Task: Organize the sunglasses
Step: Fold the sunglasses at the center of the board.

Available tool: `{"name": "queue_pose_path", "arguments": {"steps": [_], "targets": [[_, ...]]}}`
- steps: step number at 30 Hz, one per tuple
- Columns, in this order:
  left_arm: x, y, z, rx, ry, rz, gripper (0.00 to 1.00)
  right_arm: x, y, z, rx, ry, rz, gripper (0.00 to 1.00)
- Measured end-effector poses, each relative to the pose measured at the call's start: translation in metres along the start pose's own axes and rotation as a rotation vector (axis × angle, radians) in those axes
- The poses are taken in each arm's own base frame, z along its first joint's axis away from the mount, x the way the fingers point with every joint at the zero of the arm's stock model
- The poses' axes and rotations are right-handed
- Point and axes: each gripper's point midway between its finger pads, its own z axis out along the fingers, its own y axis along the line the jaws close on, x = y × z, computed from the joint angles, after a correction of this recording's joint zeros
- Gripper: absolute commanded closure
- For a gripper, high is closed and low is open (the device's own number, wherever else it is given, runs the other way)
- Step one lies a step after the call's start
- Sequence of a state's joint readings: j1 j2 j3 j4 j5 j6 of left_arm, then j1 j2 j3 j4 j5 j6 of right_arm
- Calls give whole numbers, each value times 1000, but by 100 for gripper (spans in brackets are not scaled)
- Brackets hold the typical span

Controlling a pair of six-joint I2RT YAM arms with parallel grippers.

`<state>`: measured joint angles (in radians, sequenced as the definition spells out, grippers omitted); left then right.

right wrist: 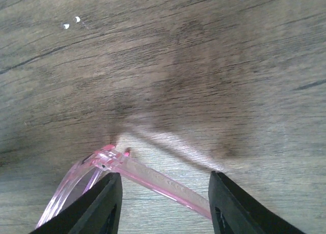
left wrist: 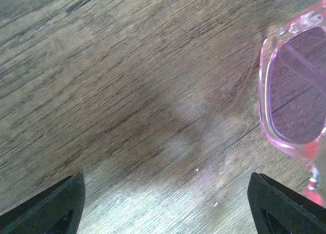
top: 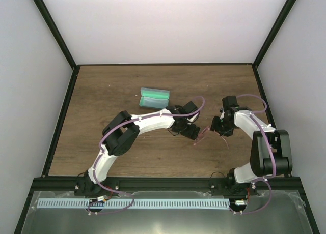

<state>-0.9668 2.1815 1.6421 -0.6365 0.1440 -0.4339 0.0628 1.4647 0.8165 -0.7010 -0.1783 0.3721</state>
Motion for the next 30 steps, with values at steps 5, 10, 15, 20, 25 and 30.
{"name": "queue_pose_path", "arguments": {"steps": [5, 10, 15, 20, 25, 30], "targets": [[0, 0, 0, 0, 0, 0, 10, 1, 1, 0, 8, -2, -4, 63], [0, 0, 0, 0, 0, 1, 10, 2, 4, 1, 11, 1, -15, 71], [0, 1, 0, -1, 1, 7, 10, 6, 9, 6, 14, 17, -30, 75], [1, 1, 1, 1, -2, 14, 10, 10, 15, 9, 15, 33, -40, 59], [0, 1, 1, 2, -5, 18, 10, 6, 24, 5, 5, 25, -59, 48], [-1, 3, 0, 12, -9, 13, 11, 5, 30, 3, -2, 22, -74, 46]]}}
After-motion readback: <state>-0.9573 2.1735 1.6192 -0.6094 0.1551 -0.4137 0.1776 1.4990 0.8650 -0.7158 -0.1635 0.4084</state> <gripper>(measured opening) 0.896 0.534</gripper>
